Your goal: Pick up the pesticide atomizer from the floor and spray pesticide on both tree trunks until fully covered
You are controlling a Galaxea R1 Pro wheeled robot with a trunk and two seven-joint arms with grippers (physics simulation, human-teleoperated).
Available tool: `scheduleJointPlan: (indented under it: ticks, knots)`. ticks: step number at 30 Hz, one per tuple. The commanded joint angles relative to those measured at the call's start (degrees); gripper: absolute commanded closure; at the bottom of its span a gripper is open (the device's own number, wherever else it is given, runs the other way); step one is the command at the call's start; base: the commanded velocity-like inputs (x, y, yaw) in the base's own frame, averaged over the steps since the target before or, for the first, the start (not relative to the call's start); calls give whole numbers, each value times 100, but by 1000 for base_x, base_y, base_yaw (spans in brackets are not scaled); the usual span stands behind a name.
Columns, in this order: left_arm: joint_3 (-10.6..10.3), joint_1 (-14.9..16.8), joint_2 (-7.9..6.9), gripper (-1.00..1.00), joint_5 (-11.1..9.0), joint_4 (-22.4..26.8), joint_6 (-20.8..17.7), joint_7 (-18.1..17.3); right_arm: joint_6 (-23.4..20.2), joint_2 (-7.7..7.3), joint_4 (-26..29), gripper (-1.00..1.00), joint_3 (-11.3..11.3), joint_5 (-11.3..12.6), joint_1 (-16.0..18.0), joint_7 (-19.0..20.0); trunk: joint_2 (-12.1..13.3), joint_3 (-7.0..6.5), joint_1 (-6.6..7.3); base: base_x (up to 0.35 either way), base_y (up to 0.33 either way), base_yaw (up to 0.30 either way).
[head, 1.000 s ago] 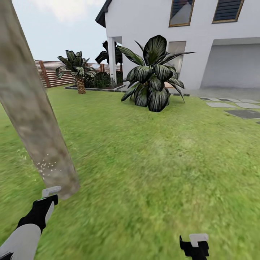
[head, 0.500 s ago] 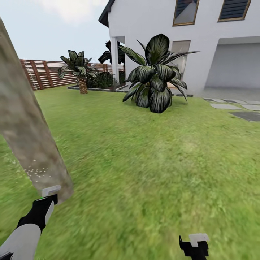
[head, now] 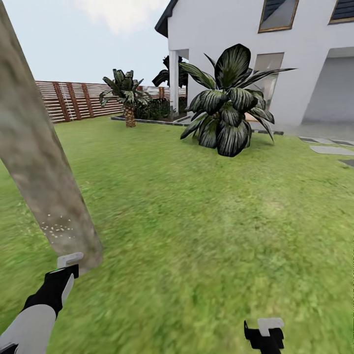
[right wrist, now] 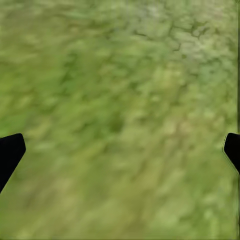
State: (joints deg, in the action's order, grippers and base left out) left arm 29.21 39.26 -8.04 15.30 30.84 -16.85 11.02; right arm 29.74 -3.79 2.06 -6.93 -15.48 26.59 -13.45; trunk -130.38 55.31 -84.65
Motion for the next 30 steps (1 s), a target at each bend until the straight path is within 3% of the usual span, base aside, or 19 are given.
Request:
scheduleJointPlan:
  ticks: [1,7,24,30]
  knots:
    - [15,3,4,100,43,10,-33,-3,14,1,-7,-100,-46,-61,4,-18,-2,5,0,93,-262,8]
    - [15,3,-1,100,43,10,-32,-3,14,6,-11,-100,-40,-61,4,-18,-2,5,0,90,-263,32]
    - [15,3,-4,100,43,10,-29,-3,14,10,-13,-100,-37,-62,4,-18,-2,5,0,112,-263,265]
    - [16,3,4,100,43,10,-29,-3,14,10,-6,-100,-45,-61,4,-12,-2,5,0,174,-246,42]
